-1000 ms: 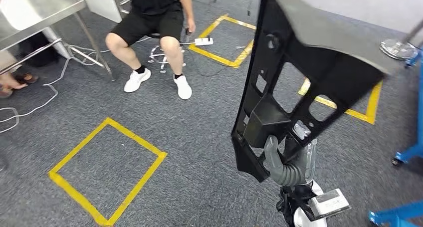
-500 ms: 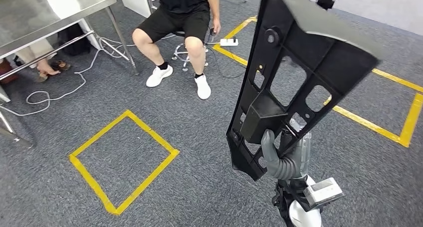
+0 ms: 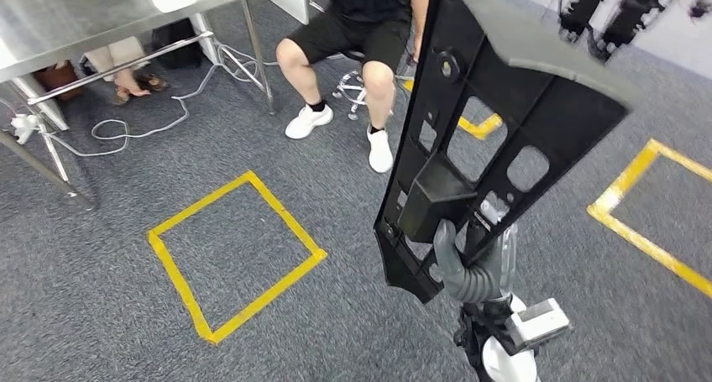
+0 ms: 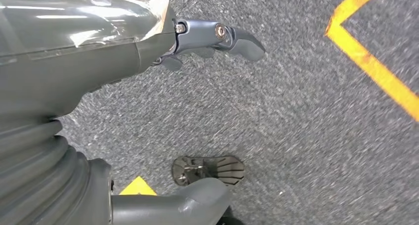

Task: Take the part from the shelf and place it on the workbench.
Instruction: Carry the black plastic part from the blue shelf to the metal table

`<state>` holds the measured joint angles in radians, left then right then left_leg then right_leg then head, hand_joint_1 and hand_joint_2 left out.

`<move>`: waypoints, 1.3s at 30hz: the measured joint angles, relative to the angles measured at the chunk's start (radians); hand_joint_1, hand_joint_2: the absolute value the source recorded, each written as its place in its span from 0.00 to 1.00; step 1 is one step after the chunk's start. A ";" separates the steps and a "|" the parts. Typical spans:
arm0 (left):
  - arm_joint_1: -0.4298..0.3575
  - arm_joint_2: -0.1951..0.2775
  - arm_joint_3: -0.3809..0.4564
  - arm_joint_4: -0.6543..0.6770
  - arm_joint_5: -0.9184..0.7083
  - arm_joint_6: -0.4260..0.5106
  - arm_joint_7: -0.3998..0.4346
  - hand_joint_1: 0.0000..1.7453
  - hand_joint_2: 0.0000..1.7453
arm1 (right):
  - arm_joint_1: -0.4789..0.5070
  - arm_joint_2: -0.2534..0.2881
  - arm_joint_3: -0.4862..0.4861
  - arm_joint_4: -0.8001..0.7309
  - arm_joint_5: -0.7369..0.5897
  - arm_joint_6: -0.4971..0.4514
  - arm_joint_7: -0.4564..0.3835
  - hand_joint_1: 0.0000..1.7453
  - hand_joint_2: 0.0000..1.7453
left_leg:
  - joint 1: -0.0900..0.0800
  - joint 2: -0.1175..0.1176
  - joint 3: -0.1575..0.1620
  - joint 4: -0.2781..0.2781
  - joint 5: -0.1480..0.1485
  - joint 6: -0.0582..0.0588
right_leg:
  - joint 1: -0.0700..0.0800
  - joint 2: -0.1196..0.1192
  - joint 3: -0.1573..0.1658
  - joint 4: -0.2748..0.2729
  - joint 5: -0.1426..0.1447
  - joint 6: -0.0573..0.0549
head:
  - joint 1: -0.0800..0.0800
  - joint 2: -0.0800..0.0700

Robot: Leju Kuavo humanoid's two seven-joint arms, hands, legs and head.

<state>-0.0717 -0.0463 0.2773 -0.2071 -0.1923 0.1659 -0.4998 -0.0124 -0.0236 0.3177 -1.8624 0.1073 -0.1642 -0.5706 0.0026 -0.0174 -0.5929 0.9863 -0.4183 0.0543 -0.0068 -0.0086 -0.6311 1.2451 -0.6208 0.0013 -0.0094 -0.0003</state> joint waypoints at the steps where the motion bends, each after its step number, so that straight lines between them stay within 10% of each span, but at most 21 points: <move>1: 0.000 0.000 0.000 0.000 0.000 0.000 0.000 0.00 1.00 | 0.001 -0.002 0.000 0.002 0.000 0.000 0.000 1.00 1.00 | 0.000 -0.011 0.000 0.000 -0.001 0.000 | -0.001 0.003 -0.029 0.045 -0.012 0.001 | 0.001 0.000; 3: 0.001 -0.002 0.000 0.000 0.000 0.000 0.000 0.00 1.00 | 0.003 -0.004 0.000 0.004 0.000 0.000 0.000 1.00 1.00 | 0.001 -0.036 0.003 0.001 -0.003 -0.002 | -0.005 0.004 -0.047 0.047 0.009 0.016 | 0.000 0.000; 6: 0.003 -0.004 0.000 0.000 0.000 0.000 0.001 0.00 1.00 | 0.004 -0.005 0.000 0.006 0.000 0.000 0.000 1.00 1.00 | 0.003 -0.083 0.006 0.012 -0.013 -0.017 | -0.019 0.037 0.014 -0.136 0.111 0.047 | 0.002 0.000; 11: 0.012 -0.005 0.002 0.002 0.001 0.002 0.004 0.00 1.00 | 0.005 -0.004 0.003 0.008 -0.001 -0.002 0.000 1.00 1.00 | 0.008 -0.118 -0.006 0.026 -0.028 -0.045 | -0.021 0.036 0.054 -0.217 0.148 0.014 | 0.000 0.000; 15: 0.013 -0.004 0.003 0.002 0.001 0.003 0.005 0.00 1.00 | 0.007 -0.002 0.006 0.008 -0.002 -0.004 0.000 1.00 1.00 | 0.009 -0.009 -0.088 0.193 -0.113 -0.064 | -0.019 -0.001 0.064 -0.220 0.142 -0.010 | -0.012 0.000; 18: 0.012 -0.005 0.003 0.002 0.000 0.003 0.006 0.00 1.00 | 0.012 -0.002 0.006 0.010 -0.002 -0.007 -0.001 1.00 1.00 | 0.011 0.015 -0.163 0.314 -0.140 -0.067 | -0.011 -0.035 0.068 -0.220 0.135 -0.018 | -0.013 0.000; 22: 0.010 -0.004 0.004 0.002 -0.003 0.004 0.007 0.00 1.00 | 0.014 -0.002 0.006 0.011 -0.002 -0.010 -0.006 1.00 1.00 | -0.004 0.066 -0.049 0.084 -0.024 -0.036 | 0.000 -0.074 0.085 -0.222 0.121 -0.015 | -0.011 0.000; 26: 0.004 -0.002 0.005 0.002 -0.006 0.005 0.006 0.00 1.00 | 0.015 -0.002 0.007 0.011 -0.002 -0.010 -0.008 1.00 1.00 | -0.015 0.060 -0.022 0.025 -0.013 -0.010 | 0.004 -0.112 0.097 -0.232 0.112 0.003 | -0.011 0.000; 29: 0.006 -0.003 0.005 0.002 -0.008 0.006 0.006 0.00 1.00 | 0.015 -0.002 0.007 0.011 -0.002 -0.011 -0.009 1.00 1.00 | -0.004 0.024 0.010 -0.015 0.005 0.001 | 0.006 -0.063 0.081 -0.174 0.078 0.006 | -0.006 0.000; 33: 0.006 -0.007 0.005 0.002 -0.008 0.005 0.006 0.00 1.00 | 0.025 -0.007 0.008 0.017 -0.002 -0.012 -0.009 1.00 1.00 | -0.002 -0.032 0.013 -0.014 0.004 0.000 | -0.005 0.001 -0.028 0.014 0.023 0.012 | 0.000 0.000; 37: 0.010 -0.007 0.006 0.002 -0.008 0.002 0.001 0.00 1.00 | 0.022 -0.011 0.008 0.020 -0.002 -0.012 -0.008 1.00 1.00 | 0.002 -0.089 0.011 0.012 -0.015 -0.019 | -0.016 0.037 0.045 -0.185 0.131 0.042 | 0.001 0.000; 39: 0.009 -0.006 0.007 0.002 -0.007 0.002 -0.002 0.00 1.00 | 0.020 -0.012 0.008 0.021 -0.002 -0.012 -0.008 1.00 1.00 | 0.004 -0.108 0.004 0.022 -0.023 -0.032 | -0.016 0.064 0.063 -0.220 0.140 0.030 | 0.001 0.000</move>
<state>-0.0624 -0.0526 0.2841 -0.2049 -0.1994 0.1678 -0.5019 0.0073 -0.0356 0.3261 -1.8417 0.1052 -0.1763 -0.5791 0.0065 -0.1250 -0.5889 1.0082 -0.4414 0.0226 -0.0229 0.0554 -0.5683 1.0254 -0.4805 0.0312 -0.0088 -0.0004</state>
